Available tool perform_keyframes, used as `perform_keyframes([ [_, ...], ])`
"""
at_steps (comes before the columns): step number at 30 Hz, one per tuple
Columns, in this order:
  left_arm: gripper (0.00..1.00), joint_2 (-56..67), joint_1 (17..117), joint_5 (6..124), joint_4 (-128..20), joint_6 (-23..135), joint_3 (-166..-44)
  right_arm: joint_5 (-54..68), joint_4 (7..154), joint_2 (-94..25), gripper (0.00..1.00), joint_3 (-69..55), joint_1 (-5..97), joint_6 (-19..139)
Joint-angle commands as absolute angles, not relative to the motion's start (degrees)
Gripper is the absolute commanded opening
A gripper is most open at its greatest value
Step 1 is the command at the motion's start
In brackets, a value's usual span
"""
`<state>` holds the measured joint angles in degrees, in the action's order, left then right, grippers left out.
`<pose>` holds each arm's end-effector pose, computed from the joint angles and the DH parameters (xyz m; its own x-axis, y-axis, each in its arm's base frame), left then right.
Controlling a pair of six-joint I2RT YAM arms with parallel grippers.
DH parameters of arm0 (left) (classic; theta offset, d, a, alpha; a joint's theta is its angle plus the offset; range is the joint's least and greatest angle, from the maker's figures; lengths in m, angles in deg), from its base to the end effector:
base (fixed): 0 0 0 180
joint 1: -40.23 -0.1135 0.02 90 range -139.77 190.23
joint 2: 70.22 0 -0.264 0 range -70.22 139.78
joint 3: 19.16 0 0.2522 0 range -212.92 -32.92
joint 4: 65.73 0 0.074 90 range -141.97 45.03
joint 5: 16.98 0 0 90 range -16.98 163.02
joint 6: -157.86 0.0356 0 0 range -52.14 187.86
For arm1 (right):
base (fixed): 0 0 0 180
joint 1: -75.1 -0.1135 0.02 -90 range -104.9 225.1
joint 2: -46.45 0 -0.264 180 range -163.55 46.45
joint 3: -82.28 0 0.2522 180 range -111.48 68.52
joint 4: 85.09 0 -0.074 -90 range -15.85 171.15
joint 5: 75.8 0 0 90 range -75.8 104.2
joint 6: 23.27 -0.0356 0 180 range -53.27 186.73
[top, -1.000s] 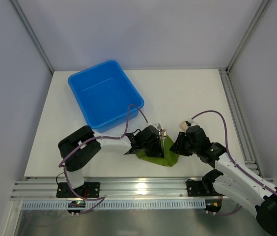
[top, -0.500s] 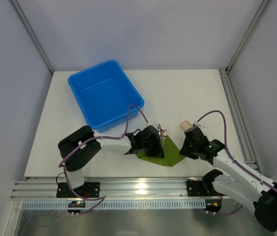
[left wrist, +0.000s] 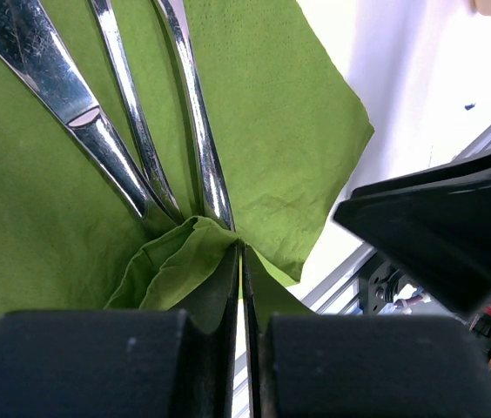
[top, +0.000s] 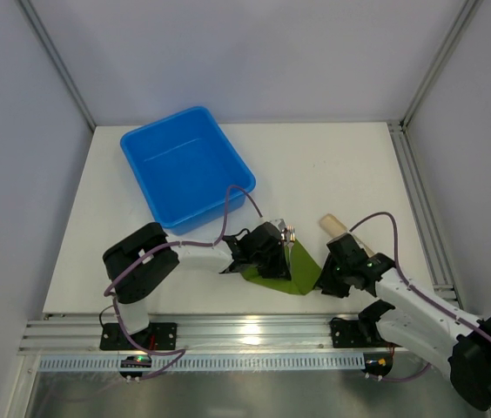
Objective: Place the utensils on the paper napkin and roll it up
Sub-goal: Roll the napkin at the center of the board.
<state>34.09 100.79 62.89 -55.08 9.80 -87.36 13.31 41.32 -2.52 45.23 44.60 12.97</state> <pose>0.1733 -0.3198 0.1412 -0.9672 0.0141 -0.2537 0.1810 0.7388 -0.6491 0.1194 0.0710 0.1608 -0.8773 0.4192 -0.2337 0.3291 0.8799 0.3427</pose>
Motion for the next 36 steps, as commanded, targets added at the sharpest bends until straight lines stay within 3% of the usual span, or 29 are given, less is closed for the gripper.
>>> perform_keyframes([
  [1, 0.02, 33.05, 100.61, 62.65, -56.1, 10.2, -88.12, 8.39, 45.11, -5.22, 0.37, 47.43, 44.96, 10.48],
  [5, 0.02, 32.96, 100.61, 62.82, -55.84, 10.2, -88.03, 12.18, 45.8, -5.23, 0.45, 47.51, 45.75, 9.16],
  [12, 0.02, 32.96, 100.61, 62.74, -55.75, 10.29, -88.12, 17.62, 46.44, -1.72, 0.5, 47.52, 47.33, 8.19],
  [22, 0.02, 32.43, 100.61, 63.0, -56.01, 10.2, -87.77, 10.42, 54.16, -12.07, 0.5, 46.55, 48.21, 10.21],
  [36, 0.02, 32.35, 100.61, 63.0, -56.01, 10.2, -87.59, 6.04, 65.5, -16.55, 0.51, 43.48, 48.21, 18.55],
])
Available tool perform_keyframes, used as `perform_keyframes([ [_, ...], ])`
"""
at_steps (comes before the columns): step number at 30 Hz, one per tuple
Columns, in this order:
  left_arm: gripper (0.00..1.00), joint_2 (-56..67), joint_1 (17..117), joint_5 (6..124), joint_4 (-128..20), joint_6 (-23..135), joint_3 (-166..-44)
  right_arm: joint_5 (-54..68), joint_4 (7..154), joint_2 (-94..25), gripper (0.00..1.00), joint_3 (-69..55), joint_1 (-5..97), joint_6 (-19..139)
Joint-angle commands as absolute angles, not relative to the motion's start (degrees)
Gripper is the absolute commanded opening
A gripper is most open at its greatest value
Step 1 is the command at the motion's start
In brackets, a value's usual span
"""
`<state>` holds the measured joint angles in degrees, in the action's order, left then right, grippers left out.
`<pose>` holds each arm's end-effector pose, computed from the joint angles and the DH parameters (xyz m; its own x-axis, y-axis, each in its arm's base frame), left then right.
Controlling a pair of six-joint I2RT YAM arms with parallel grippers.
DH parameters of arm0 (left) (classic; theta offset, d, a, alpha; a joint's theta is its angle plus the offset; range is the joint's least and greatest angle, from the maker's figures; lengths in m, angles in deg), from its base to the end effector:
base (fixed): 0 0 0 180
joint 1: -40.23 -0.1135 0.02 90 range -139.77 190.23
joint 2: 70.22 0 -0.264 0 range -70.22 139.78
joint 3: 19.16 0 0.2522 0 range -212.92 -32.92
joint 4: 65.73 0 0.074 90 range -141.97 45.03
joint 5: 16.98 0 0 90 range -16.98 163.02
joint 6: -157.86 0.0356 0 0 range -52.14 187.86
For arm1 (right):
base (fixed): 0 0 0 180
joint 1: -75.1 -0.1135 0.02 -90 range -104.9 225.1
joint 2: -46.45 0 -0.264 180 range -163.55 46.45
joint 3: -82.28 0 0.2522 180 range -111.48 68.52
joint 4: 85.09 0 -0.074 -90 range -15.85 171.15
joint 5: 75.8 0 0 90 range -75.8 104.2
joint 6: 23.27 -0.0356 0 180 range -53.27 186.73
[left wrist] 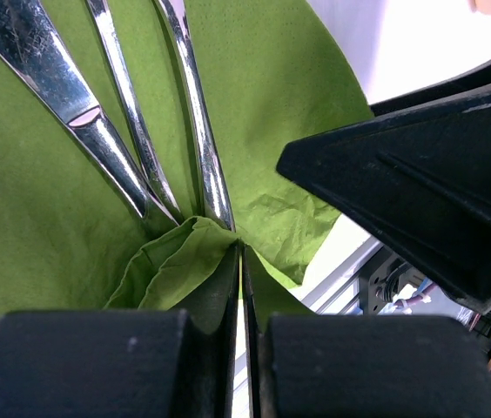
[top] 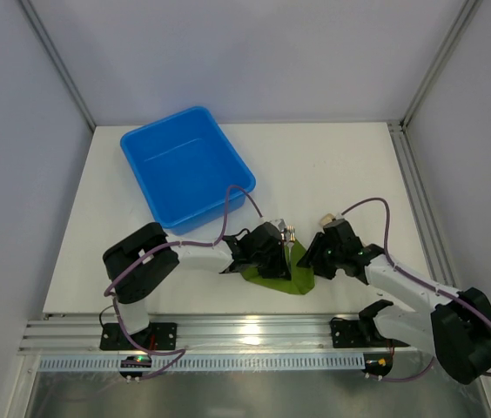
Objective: Place the utensils on the paper napkin and roll it up
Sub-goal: Roll the napkin at the center of the board.
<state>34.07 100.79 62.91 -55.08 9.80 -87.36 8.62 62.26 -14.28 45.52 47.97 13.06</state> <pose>0.1733 -0.3198 0.1414 -0.9671 0.0138 -0.2541 0.1811 0.7388 -0.6492 0.1600 0.0859 0.1500 -0.8443 0.4683 -0.2605 0.3016 0.8171 0.4913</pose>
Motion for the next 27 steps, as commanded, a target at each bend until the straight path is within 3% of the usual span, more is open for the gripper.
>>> perform_keyframes([
  [1, 0.02, 32.26, 100.52, 63.0, -56.01, 10.2, -87.59, 3.76, 65.68, -17.09, 0.51, 42.6, 48.21, 19.61],
  [17, 0.02, 32.96, 100.61, 62.91, -56.36, 10.11, -88.03, -1.27, 56.19, -12.52, 0.47, 39.52, 48.21, 29.98],
  [27, 0.02, 32.87, 100.61, 62.82, -56.71, 10.03, -87.59, 1.1, 53.64, -18.23, 0.46, 34.34, 48.21, 33.76],
])
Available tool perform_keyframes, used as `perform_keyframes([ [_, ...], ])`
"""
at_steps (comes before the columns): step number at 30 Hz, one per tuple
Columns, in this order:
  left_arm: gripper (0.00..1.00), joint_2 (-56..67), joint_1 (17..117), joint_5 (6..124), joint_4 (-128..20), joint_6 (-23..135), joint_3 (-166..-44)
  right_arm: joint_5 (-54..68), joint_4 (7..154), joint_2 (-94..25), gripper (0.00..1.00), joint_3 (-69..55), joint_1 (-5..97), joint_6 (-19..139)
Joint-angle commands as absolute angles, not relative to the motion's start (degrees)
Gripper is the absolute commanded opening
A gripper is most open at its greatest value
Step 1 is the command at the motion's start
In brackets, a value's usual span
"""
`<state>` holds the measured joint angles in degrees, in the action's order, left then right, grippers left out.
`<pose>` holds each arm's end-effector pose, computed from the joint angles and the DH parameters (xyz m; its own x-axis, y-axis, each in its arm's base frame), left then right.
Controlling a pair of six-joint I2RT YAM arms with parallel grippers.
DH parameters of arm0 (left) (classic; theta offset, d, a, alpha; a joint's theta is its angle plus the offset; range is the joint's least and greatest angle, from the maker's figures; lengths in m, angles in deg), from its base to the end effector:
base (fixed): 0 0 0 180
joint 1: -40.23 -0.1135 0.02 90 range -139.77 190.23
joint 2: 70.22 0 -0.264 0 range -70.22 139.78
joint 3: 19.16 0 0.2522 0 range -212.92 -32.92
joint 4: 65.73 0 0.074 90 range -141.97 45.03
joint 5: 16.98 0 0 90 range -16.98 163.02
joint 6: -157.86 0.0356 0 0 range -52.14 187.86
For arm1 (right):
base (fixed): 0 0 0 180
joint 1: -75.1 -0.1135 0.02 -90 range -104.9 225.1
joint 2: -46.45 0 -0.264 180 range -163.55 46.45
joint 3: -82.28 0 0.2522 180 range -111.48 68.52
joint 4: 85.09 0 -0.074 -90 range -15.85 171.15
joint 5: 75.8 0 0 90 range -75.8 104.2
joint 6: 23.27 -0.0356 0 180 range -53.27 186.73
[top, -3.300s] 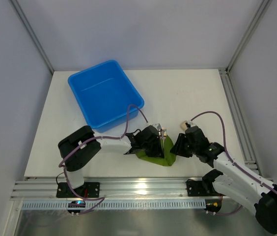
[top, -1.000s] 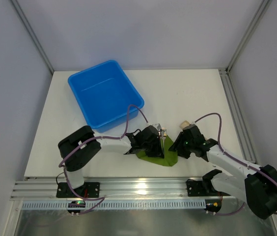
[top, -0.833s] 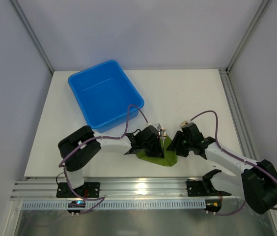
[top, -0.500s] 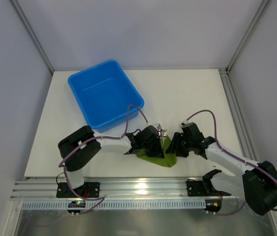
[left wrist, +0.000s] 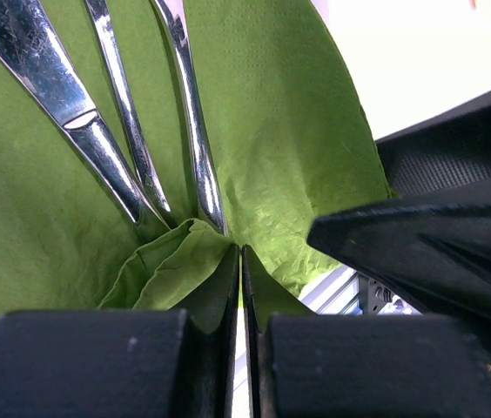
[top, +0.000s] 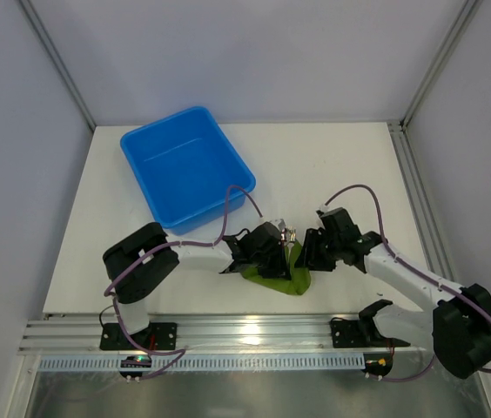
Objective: Place the utensils on the paper napkin and roll it up
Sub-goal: Roll the napkin at the center of the board.
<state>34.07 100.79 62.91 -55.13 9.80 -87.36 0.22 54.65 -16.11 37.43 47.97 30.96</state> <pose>0.1734 -0.3199 0.1414 -0.9670 0.0136 -0.2545 0.1814 0.7383 -0.6497 0.1707 0.0971 0.1791 -0.9375 0.1570 -0.3106 -0.0105 0.8793 0.4762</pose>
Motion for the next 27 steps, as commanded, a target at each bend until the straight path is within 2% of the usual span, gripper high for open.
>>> perform_keyframes([
  [1, 0.02, 32.79, 100.61, 62.82, -56.71, 10.03, -87.5, 0.76, 53.9, -18.85, 0.46, 34.16, 48.21, 33.85],
  [17, 0.02, 32.17, 100.61, 62.82, -57.06, 10.03, -86.97, 4.79, 51.88, -28.6, 0.46, 27.92, 48.21, 37.11],
  [27, 0.02, 31.91, 100.61, 62.91, -56.8, 10.2, -86.89, 2.16, 51.44, -31.34, 0.43, 27.91, 48.21, 37.02],
])
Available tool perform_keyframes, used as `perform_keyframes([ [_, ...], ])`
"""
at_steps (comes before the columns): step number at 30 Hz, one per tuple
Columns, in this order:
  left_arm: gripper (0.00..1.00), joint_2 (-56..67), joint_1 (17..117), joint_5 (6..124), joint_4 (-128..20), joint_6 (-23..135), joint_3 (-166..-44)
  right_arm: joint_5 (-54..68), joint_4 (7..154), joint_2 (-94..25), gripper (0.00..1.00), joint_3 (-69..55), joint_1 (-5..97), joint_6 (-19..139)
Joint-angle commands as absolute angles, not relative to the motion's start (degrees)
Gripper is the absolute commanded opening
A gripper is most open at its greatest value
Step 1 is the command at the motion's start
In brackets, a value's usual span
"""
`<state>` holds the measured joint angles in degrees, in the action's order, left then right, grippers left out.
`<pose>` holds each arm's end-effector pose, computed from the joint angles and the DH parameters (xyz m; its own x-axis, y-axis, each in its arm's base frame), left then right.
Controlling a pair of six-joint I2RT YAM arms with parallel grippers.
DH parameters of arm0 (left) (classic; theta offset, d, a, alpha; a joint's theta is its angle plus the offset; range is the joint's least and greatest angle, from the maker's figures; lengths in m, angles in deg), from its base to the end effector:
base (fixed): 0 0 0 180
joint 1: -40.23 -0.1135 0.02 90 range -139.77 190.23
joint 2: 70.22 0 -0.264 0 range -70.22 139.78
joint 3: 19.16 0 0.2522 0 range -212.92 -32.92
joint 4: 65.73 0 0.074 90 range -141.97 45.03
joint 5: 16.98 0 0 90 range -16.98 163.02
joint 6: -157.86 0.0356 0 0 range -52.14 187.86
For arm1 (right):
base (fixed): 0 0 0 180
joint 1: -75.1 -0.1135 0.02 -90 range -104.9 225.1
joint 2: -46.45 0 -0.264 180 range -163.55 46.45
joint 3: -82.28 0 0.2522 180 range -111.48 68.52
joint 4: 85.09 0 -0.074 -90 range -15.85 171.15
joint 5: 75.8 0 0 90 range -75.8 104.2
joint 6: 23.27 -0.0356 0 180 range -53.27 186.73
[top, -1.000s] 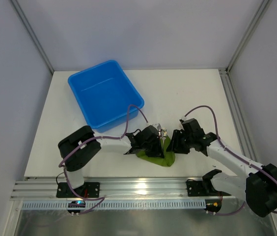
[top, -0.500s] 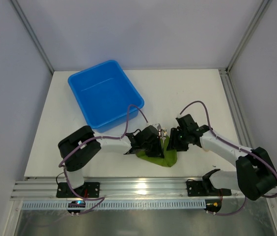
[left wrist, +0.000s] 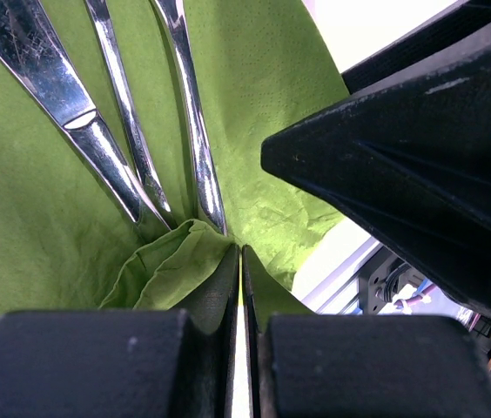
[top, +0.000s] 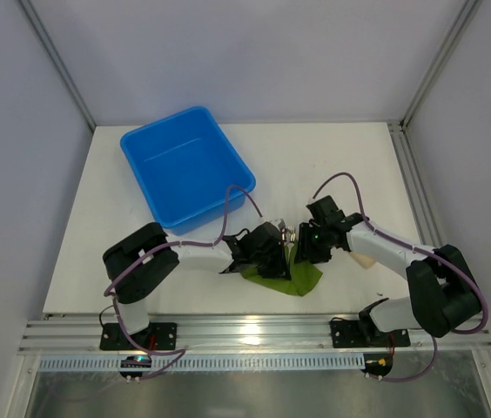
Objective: Place the utensils on the paper napkin and roll it up
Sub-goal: Roll the napkin at the center of the board.
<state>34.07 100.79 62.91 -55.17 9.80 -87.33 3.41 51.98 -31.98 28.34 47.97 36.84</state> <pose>0.1733 -0.3198 0.1413 -0.9670 0.0136 -0.2546 0.1814 0.7382 -0.6498 0.2091 0.1146 0.1670 -0.9676 0.0543 -0.2468 -0.0343 0.9394 0.3412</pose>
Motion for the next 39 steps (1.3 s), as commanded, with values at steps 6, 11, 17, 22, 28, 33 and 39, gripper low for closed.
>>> perform_keyframes([
  [6, 0.02, 32.26, 100.61, 62.73, -56.89, 10.11, -87.33, 1.72, 49.61, -28.35, 0.43, 30.99, 48.12, 35.35],
  [11, 0.02, 31.99, 100.61, 62.82, -56.63, 10.2, -87.24, 3.12, 46.79, -24.66, 0.43, 31.61, 48.21, 35.17],
  [17, 0.02, 31.73, 100.61, 63.09, -56.45, 10.2, -86.98, 3.13, 46.43, -22.55, 0.42, 33.89, 48.21, 35.17],
  [22, 0.02, 31.56, 100.52, 63.35, -56.45, 10.2, -86.71, 1.63, 46.44, -20.35, 0.38, 33.89, 48.12, 34.47],
  [28, 0.02, 31.55, 100.52, 63.61, -56.19, 10.29, -86.36, 0.23, 46.96, -19.11, 0.18, 34.51, 48.12, 34.47],
  [33, 0.02, 31.73, 100.61, 63.61, -56.36, 10.29, -86.18, 0.4, 47.05, -18.15, 0.17, 35.82, 48.12, 34.38],
  [39, 0.02, 31.73, 100.61, 63.88, -56.19, 10.38, -86.18, -1.44, 48.28, -16.74, 0.06, 35.83, 48.12, 33.77],
])
